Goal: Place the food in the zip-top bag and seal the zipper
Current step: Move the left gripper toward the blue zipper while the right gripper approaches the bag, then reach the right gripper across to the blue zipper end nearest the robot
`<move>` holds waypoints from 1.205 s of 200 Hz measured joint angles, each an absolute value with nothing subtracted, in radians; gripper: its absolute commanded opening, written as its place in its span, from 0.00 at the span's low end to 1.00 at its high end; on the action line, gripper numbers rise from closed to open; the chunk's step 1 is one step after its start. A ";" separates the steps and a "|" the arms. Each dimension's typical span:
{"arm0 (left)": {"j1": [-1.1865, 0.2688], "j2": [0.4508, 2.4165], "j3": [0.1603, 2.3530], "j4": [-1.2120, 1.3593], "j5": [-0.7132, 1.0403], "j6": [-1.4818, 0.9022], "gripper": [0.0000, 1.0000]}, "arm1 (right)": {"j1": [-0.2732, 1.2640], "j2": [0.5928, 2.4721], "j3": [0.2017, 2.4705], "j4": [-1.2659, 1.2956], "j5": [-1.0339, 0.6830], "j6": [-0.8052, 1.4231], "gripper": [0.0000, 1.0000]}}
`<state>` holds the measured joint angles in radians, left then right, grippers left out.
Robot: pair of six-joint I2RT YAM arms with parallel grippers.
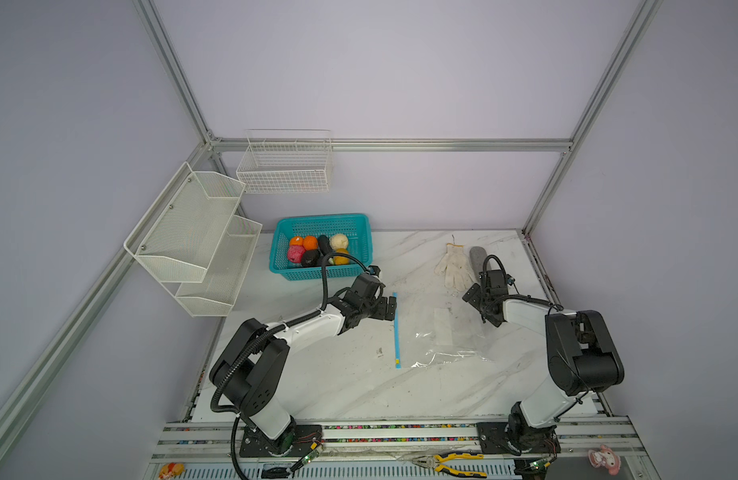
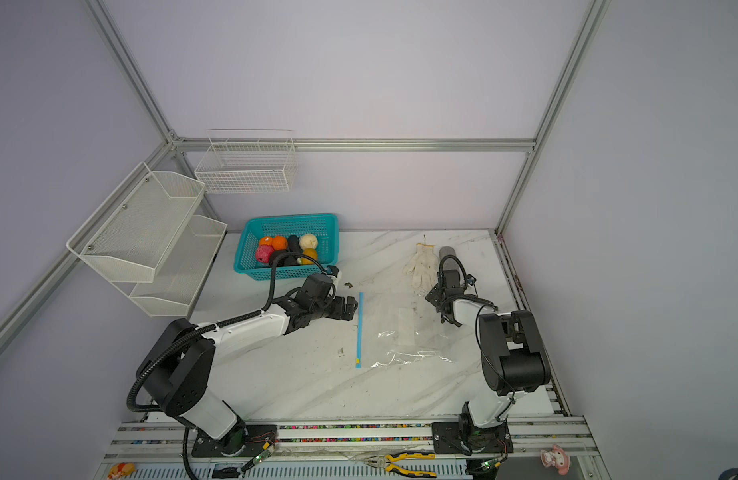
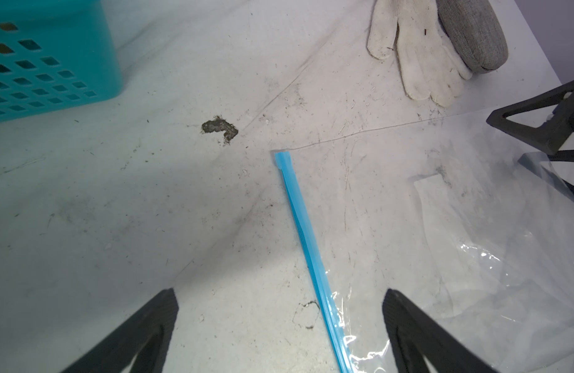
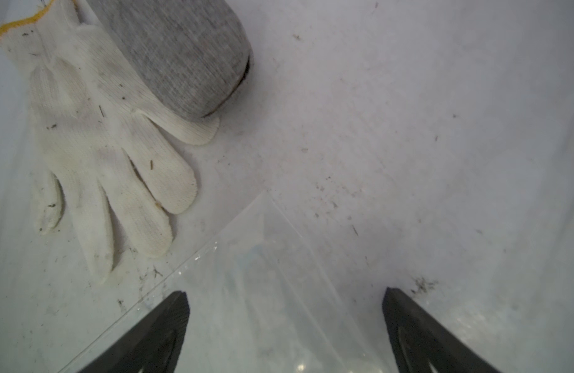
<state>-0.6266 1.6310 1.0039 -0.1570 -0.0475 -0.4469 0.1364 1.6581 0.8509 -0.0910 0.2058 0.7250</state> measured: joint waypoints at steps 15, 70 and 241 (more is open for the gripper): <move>-0.622 1.635 1.004 -0.157 -0.036 -0.472 1.00 | 0.145 1.657 0.873 -0.122 0.253 0.710 0.95; -0.550 1.565 0.960 -0.183 0.058 -0.593 0.99 | 0.397 1.589 0.999 -0.343 0.492 0.675 0.79; -0.321 1.119 0.611 -0.360 0.129 -0.695 1.00 | 1.011 2.287 1.864 -1.232 0.739 1.029 0.81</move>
